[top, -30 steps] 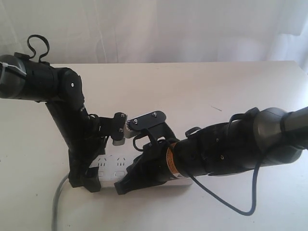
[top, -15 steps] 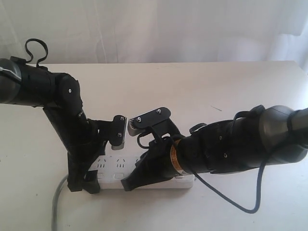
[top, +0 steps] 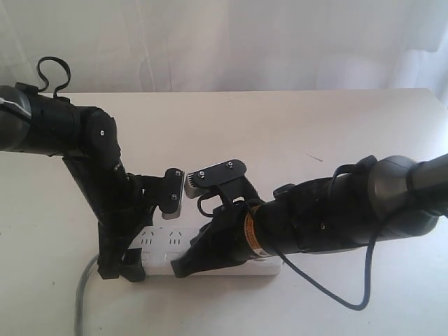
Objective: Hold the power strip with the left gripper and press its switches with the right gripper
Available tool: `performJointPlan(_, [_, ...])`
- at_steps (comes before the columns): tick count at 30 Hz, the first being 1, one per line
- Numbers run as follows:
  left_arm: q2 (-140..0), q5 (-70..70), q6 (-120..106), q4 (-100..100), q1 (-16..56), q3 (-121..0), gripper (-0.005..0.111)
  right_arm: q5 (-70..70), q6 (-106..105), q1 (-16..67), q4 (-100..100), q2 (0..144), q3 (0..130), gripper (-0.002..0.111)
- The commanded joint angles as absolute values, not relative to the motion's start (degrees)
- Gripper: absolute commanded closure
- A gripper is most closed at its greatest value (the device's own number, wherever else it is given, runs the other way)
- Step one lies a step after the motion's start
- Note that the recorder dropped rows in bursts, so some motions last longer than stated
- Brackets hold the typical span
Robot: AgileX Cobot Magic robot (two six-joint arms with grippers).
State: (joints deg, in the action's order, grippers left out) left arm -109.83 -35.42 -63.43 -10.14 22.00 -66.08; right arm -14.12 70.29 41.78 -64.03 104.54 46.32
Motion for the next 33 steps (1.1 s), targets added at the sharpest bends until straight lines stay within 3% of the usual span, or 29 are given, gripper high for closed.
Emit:
performJointPlan(1, [-112.66, -38.79, -62.85, -8.36, 21.91, -63.74, 0.107, -13.10, 69.63, 41.67, -64.32, 105.60, 46.21, 0.108])
performJointPlan(33, [-112.66, -38.54, -62.50, -8.08, 21.91, -63.74, 0.107, -10.25, 69.70, 42.21, -64.05, 107.53, 42.54, 0.108])
